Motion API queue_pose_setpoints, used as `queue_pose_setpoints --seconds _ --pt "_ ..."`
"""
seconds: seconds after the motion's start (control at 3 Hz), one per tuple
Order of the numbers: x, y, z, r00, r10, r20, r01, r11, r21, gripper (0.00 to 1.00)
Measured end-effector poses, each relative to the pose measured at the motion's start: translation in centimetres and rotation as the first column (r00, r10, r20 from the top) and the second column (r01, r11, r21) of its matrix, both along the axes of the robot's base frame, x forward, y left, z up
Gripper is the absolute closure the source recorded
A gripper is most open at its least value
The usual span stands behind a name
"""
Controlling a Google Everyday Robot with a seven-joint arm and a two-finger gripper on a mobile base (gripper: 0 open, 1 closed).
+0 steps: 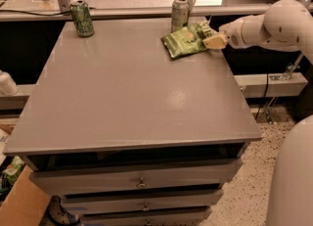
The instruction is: Move green jalapeno chip bag near 7up can
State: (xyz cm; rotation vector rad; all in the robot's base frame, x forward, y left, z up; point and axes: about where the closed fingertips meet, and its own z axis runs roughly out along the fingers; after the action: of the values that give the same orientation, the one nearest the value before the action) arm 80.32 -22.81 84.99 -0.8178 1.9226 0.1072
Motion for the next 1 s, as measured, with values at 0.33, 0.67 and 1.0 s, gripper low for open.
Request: queue_pose_setpoints --seconds 0.33,0.67,1.0 --pt "0.1 0.6 -0.2 0.9996 0.02 -0.021 -0.021 1.0 -0.023 0.0" --pt "0.1 0.6 -0.2 0.9995 0.021 -0.022 -0.022 0.999 -0.024 0.0" --pt "-4.1 -0.1 2.4 0.9975 0.071 -0.01 -0.07 0.997 0.013 0.0"
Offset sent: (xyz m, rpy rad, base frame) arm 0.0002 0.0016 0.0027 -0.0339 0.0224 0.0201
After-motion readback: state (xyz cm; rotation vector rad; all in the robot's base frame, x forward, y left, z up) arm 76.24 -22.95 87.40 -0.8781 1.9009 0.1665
